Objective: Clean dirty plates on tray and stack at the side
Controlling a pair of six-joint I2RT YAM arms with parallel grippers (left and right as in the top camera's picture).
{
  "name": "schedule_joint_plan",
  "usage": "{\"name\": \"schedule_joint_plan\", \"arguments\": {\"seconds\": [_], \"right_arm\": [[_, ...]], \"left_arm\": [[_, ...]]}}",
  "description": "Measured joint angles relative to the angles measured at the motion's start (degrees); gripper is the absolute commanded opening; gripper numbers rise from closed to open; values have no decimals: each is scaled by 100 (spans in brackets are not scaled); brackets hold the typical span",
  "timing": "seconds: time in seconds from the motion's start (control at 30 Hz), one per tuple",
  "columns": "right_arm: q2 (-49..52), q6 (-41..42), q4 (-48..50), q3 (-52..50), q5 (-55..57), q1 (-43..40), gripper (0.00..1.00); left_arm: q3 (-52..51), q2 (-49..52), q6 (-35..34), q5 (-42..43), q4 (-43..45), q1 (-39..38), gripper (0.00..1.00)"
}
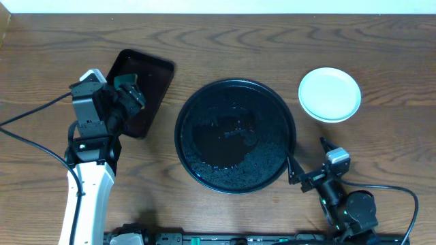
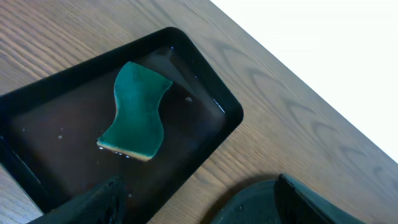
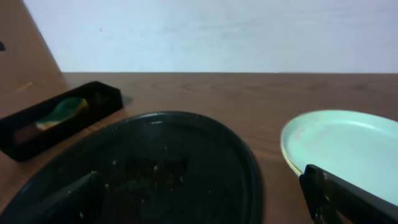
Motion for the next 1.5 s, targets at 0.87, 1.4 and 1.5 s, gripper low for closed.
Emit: {"name": "schedule_joint_plan", "arguments": {"seconds": [0.87, 1.4, 1.5], "right_arm": [[-208, -192, -107, 0, 70, -614, 99], [-208, -420, -116, 0, 111, -911, 99], [-208, -420, -116, 0, 111, -911, 99]], "left_arm": [[0, 0, 0, 0, 0, 0, 77], [0, 0, 0, 0, 0, 0, 77], [0, 0, 0, 0, 0, 0, 77]]}}
